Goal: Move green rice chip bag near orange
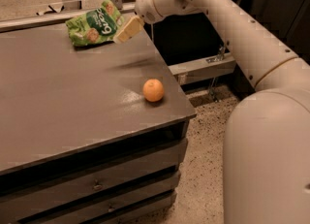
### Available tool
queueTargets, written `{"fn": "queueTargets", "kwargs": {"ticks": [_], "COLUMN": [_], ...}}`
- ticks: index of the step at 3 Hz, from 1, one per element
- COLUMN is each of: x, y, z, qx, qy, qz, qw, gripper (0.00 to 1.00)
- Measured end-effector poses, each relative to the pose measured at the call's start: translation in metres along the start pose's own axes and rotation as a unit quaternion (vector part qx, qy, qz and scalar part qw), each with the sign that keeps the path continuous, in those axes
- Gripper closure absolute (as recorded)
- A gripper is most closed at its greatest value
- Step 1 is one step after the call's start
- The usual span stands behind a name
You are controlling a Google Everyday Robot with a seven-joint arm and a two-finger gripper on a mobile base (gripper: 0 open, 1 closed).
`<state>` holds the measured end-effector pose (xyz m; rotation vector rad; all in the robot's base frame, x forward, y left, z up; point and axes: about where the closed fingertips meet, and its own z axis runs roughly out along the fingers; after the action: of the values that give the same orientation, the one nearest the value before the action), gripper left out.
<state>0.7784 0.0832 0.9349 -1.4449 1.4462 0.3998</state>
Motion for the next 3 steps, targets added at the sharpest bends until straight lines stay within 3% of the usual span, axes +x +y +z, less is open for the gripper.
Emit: {"fn": "queueTargets", "kwargs": {"ticks": [1,3], "x": [0.002,0.012], "y": [-0.009,-0.012], "z": [0.032,0.086], "qx": [0.018,0.021], "qy": [-0.004,0.019], "qz": [0.029,0.04], "qw": [0.9994,0.9988], "gripper": [0.0,0.0]}}
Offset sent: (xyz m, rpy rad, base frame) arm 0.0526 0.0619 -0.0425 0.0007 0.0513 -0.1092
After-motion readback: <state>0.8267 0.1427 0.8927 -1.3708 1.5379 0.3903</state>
